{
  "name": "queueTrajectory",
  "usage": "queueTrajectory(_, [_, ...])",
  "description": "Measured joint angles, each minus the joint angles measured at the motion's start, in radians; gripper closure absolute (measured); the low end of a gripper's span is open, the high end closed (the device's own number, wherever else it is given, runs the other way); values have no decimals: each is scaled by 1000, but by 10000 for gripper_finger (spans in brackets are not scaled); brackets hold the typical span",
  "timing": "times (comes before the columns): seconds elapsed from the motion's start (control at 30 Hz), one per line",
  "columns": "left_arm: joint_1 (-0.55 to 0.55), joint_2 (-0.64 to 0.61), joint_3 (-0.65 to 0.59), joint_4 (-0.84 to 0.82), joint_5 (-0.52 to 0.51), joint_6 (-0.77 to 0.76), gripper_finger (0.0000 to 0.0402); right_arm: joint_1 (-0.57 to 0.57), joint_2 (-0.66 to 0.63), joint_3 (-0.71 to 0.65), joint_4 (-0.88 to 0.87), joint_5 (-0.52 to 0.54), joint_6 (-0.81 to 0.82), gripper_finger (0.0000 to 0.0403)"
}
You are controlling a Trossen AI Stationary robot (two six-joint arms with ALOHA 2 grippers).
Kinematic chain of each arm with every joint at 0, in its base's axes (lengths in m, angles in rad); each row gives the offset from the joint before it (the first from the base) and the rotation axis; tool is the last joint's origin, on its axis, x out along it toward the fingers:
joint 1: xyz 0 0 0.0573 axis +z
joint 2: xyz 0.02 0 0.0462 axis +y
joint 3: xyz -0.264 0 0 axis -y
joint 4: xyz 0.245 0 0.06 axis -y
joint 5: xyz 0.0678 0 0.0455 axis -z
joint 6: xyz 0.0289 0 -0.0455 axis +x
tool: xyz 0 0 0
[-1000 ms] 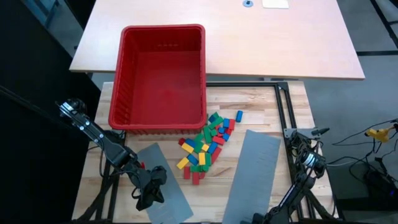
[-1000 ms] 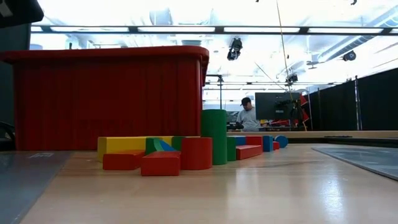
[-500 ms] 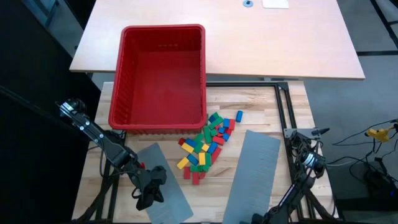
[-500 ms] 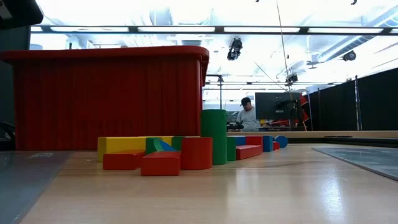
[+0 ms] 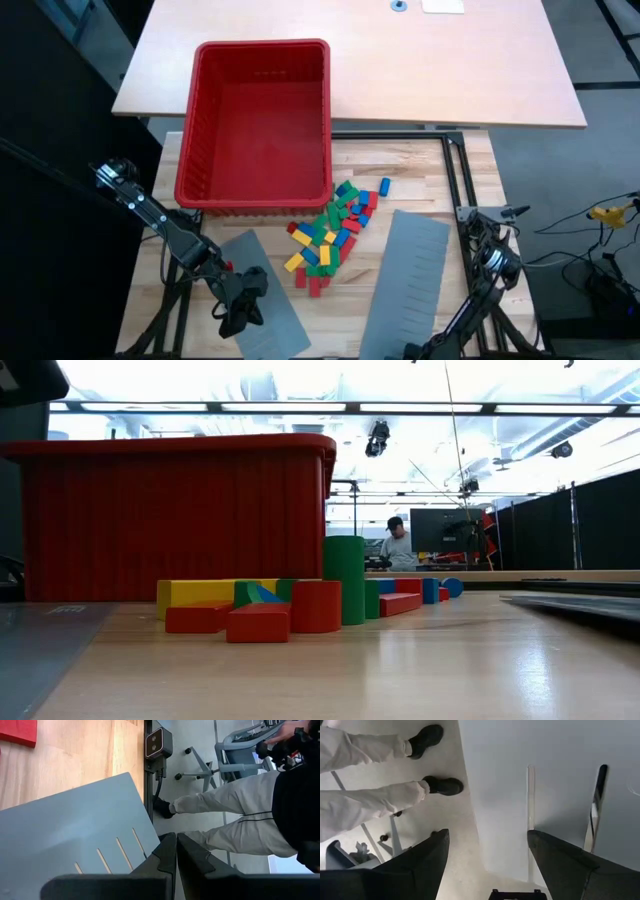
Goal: Sort blocks
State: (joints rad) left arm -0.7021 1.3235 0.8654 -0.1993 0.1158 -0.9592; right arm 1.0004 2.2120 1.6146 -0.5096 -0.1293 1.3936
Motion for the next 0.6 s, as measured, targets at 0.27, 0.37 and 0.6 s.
queueTrajectory(0.27, [0, 0, 0, 0, 0, 0, 402, -2, 8, 0, 17, -12, 20, 135])
queueTrajectory(0.37, [0, 0, 0, 0, 0, 0, 402, -6, 8, 0, 17, -14, 20, 135])
queueTrajectory(0.6, [0, 0, 0, 0, 0, 0, 402, -17, 2, 0, -3, -15, 19, 135])
